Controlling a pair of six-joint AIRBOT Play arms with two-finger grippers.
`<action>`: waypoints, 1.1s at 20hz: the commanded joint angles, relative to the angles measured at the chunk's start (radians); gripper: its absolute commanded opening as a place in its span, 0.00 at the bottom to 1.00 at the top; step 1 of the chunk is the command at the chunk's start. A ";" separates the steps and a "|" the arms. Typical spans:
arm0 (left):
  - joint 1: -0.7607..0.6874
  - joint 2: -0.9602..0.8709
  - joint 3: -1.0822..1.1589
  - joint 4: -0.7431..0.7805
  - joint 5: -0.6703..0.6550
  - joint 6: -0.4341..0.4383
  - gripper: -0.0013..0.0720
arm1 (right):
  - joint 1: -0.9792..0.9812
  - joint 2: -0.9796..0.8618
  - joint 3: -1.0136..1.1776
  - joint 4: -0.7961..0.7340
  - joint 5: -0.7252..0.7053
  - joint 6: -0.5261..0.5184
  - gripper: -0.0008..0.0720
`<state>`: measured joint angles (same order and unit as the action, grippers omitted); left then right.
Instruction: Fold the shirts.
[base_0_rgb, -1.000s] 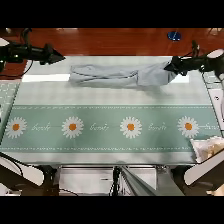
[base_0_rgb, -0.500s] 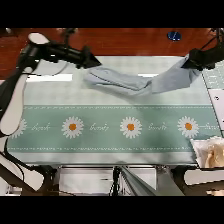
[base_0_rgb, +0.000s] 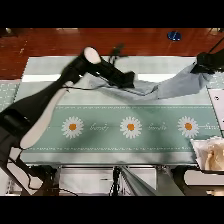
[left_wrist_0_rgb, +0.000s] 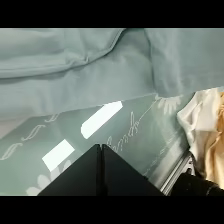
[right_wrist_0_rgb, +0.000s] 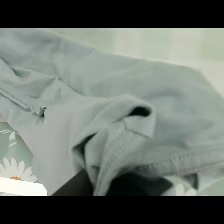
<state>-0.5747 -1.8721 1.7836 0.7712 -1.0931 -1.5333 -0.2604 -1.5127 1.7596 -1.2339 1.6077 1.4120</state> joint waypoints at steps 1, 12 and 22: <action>-0.101 -0.049 0.000 0.059 0.090 -0.079 0.05 | 0.000 0.028 -0.010 -0.033 0.023 0.008 0.06; -0.177 -0.133 0.000 0.029 0.274 -0.167 0.05 | 0.000 0.209 -0.189 -0.032 -0.015 0.009 0.06; -0.315 -0.261 0.002 -0.240 0.413 -0.150 0.05 | 0.000 0.277 -0.189 -0.033 -0.015 0.009 0.06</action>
<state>-0.8566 -2.1025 1.7844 0.6094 -0.7162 -1.6928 -0.2604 -1.2453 1.5707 -1.2671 1.5951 1.4216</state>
